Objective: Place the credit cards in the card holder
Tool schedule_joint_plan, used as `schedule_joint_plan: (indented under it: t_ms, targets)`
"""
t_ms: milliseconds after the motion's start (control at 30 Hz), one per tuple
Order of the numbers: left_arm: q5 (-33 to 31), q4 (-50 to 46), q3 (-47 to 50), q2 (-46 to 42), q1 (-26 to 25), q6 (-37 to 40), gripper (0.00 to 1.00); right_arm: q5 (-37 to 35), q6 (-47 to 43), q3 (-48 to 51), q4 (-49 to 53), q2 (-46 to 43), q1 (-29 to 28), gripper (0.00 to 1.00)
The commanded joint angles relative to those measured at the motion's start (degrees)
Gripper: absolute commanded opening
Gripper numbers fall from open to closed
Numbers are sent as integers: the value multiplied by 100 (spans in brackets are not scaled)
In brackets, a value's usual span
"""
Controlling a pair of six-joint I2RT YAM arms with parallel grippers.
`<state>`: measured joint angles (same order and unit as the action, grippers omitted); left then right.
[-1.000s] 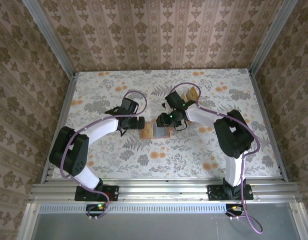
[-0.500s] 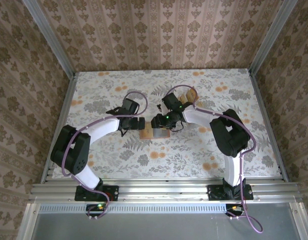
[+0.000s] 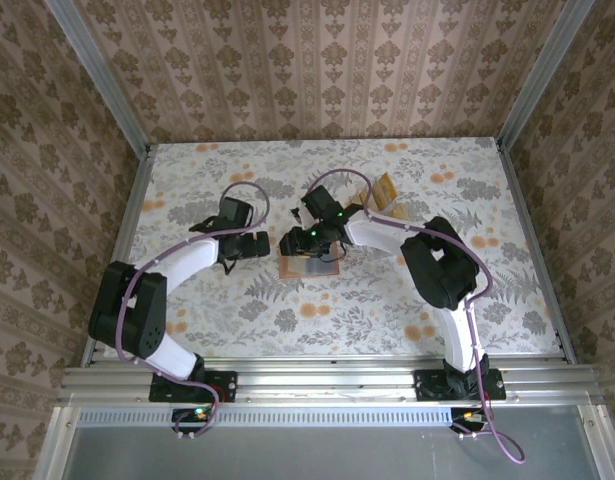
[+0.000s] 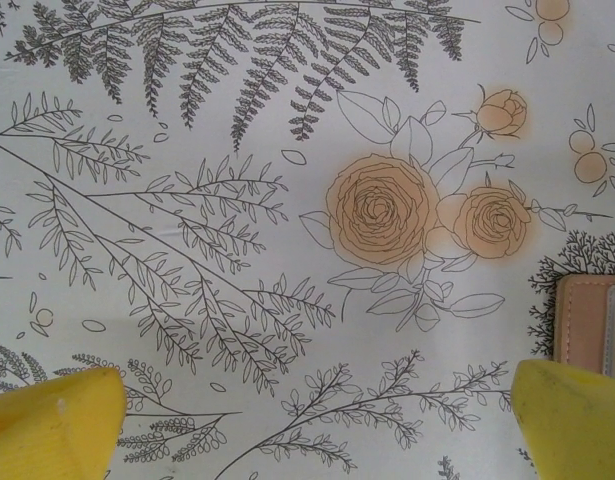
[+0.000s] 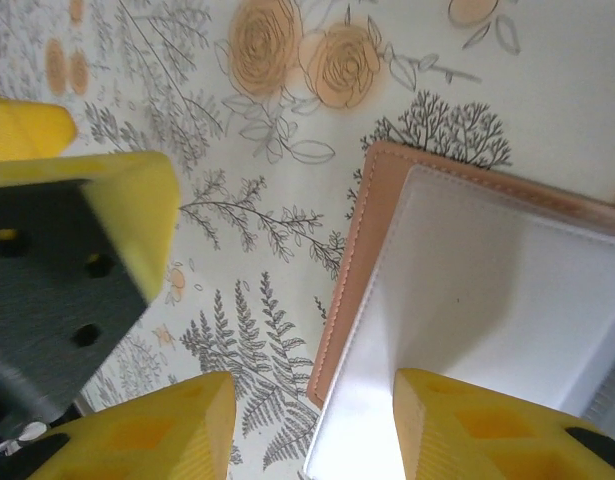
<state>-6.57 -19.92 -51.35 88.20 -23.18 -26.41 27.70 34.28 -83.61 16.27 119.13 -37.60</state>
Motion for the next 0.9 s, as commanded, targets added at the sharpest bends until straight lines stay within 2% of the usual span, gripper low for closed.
schedule_joint_plan:
  t_ms: [0, 400, 867]
  targets:
    - [107, 71, 129, -164, 55, -78, 100, 60, 141, -211, -10, 205, -43, 47]
    - [279, 217, 372, -232, 68, -57, 100, 167, 333, -225, -151, 445, -59, 46]
    - [384, 273, 147, -29, -175, -52, 100, 135, 189, -293, 35, -225, 467, 44]
